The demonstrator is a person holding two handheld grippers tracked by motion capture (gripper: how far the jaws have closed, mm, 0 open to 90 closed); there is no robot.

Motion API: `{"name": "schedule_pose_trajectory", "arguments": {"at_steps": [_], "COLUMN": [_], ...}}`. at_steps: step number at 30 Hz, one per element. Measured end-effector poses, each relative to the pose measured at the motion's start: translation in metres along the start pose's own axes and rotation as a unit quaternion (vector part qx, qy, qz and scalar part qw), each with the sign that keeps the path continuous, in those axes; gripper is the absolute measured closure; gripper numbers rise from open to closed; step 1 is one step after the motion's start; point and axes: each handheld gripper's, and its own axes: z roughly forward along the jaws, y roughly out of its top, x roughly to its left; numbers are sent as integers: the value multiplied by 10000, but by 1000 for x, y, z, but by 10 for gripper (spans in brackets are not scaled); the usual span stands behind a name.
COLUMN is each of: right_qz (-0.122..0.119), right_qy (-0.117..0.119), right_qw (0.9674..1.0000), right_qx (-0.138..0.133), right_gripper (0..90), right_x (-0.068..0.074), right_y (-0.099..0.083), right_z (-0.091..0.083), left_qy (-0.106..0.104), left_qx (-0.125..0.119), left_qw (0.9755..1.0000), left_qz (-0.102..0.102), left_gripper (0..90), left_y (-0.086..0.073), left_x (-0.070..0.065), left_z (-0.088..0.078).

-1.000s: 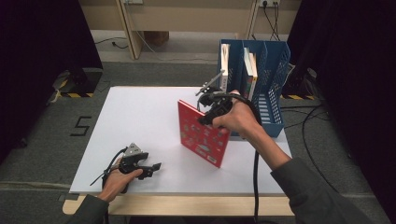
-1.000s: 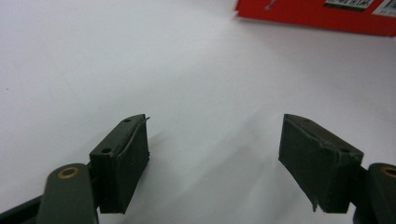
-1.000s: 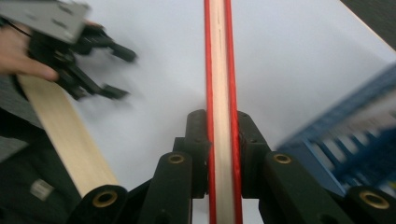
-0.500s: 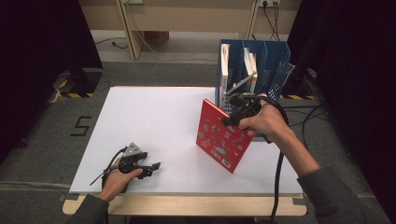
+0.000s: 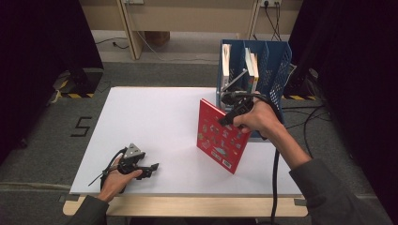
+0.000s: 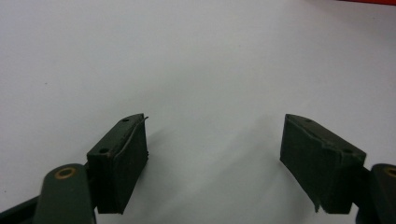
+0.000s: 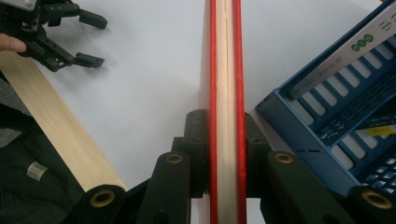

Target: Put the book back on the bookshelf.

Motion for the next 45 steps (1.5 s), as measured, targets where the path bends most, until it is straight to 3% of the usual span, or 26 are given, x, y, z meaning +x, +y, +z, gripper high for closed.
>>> {"name": "schedule_pose_trajectory", "arguments": {"at_steps": [6, 15, 18, 21, 31, 38, 45], "right_qz": [5, -82, 45, 46, 394, 766, 1041], "right_qy": [35, 51, 85, 31, 43, -104, -296], "right_qw": [9999, 9999, 10000, 9999, 9979, 9949, 9915], "right_qx": [147, 58, -5, -151, -509, -656, -724], "right_gripper": [779, 792, 792, 790, 791, 790, 791], "right_x": [-1, 0, -3, -8, -24, -40, -55], "right_y": [0, -1, -5, -13, -46, -73, -96], "right_z": [7, 5, -1, -12, -47, -73, -95], "left_qy": [0, -18, -30, -32, -45, -67, -190], "left_qx": [4, 0, -3, -9, 3, -10, -80], "left_qw": [10000, 10000, 10000, 10000, 10000, 10000, 9994], "left_qz": [2, -8, -13, -22, -29, -53, -289], "left_gripper": [223, 220, 220, 217, 212, 210, 206], "left_y": [0, 0, 0, 0, 0, 0, 0], "left_x": [0, 0, 1, 0, 1, 1, 5], "left_z": [0, 0, 0, 0, 0, 1, 0]}}
